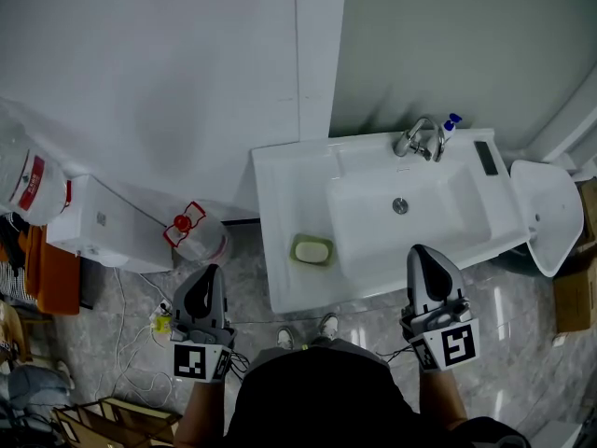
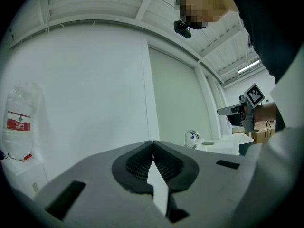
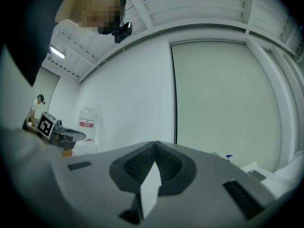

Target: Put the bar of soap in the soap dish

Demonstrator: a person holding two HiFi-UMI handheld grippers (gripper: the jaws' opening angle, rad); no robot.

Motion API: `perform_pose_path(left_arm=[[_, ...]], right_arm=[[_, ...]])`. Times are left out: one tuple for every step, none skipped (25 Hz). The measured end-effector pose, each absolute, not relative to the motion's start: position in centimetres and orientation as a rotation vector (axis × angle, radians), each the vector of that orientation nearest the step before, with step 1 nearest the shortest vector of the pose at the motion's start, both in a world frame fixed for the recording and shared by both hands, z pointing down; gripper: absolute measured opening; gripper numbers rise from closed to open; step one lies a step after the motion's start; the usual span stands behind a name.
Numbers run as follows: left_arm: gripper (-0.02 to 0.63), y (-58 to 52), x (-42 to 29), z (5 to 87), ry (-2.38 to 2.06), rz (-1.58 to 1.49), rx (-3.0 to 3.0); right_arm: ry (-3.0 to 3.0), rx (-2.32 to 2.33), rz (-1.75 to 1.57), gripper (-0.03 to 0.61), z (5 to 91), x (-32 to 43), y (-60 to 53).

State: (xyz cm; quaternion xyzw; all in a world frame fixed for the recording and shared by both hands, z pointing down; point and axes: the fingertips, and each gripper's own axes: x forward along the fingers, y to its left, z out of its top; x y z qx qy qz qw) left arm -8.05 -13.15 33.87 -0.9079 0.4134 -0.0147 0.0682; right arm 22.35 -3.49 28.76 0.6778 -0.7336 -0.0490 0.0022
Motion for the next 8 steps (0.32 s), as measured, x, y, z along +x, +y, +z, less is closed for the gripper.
perform_pose_path(left_arm=[[0.020, -13.21, -8.06, 33.93, 1.246, -0.045, -2.736], [0.020, -13.25, -8.06, 33.97, 1.248, -0.046, -2.738], [0.020, -13.27, -8.05, 34.01, 1.248, -0.046, -2.739], [0.020, -13.30, -8.02, 34.03, 1.246, -0.047, -2.739], [0.020, -13.33, -7.98, 34.04, 1.243, -0.047, -2.738], [0.021, -13.38, -7.96, 34.04, 1.239, -0.046, -2.736], [0.020, -13.44, -7.93, 34.05, 1.237, -0.046, -2.734], [0.020, -13.50, -7.91, 34.05, 1.234, -0.045, -2.733]], right_arm=[[-2.301, 2.124, -0.152, 0.012, 28.87, 22.30, -3.53], [-2.301, 2.121, -0.150, 0.012, 28.98, 22.26, -3.56], [-2.302, 2.119, -0.149, 0.012, 29.06, 22.23, -3.60], [-2.302, 2.118, -0.148, 0.012, 29.13, 22.21, -3.67], [-2.303, 2.117, -0.148, 0.012, 29.16, 22.20, -3.76], [-2.303, 2.116, -0.148, 0.012, 29.19, 22.21, -3.85], [-2.303, 2.115, -0.149, 0.012, 29.21, 22.22, -3.95], [-2.303, 2.113, -0.149, 0.012, 29.24, 22.23, -4.05]])
